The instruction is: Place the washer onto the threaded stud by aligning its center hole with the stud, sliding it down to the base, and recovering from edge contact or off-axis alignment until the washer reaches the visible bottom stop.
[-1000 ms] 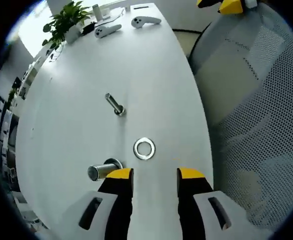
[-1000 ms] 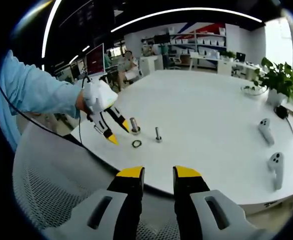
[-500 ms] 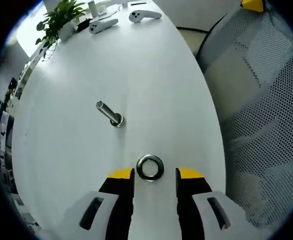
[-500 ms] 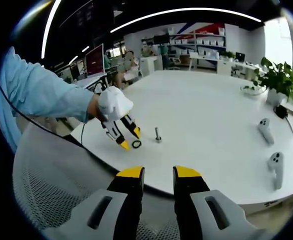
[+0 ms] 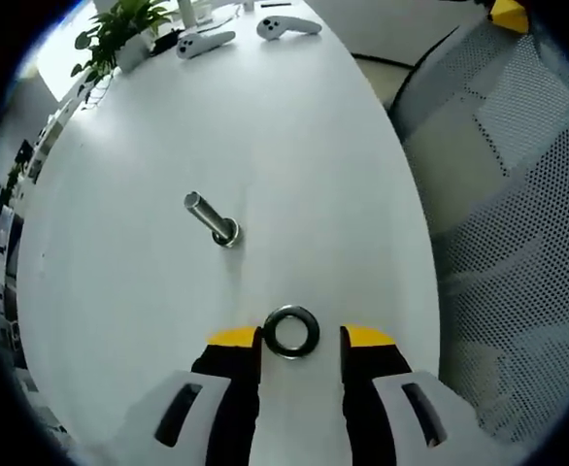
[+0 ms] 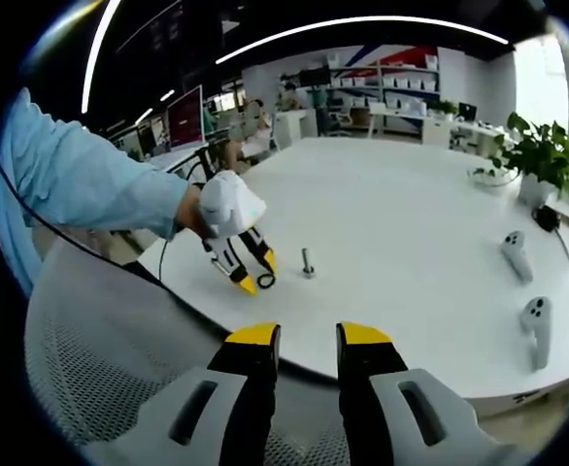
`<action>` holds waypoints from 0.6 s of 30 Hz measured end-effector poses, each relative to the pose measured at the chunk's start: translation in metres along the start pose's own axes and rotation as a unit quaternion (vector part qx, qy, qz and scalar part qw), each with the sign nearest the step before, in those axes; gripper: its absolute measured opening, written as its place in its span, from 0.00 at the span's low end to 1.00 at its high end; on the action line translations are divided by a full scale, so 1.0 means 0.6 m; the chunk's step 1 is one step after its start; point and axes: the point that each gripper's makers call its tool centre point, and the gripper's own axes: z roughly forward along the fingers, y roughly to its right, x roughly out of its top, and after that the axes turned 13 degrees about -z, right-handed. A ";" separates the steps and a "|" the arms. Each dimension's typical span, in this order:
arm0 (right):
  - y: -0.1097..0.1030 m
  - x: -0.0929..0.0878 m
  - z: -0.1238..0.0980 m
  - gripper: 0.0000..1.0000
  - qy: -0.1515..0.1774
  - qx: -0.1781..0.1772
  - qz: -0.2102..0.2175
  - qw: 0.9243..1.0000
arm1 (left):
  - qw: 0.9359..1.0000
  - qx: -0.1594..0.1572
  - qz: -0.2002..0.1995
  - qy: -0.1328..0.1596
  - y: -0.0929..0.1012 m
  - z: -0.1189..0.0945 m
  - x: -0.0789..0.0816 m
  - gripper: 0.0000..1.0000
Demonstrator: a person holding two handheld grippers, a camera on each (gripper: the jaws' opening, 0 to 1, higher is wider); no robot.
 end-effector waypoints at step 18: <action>-0.001 0.002 0.000 0.25 0.005 0.001 0.000 1.000 | 0.999 0.012 -0.033 0.024 0.000 -0.003 0.000 0.19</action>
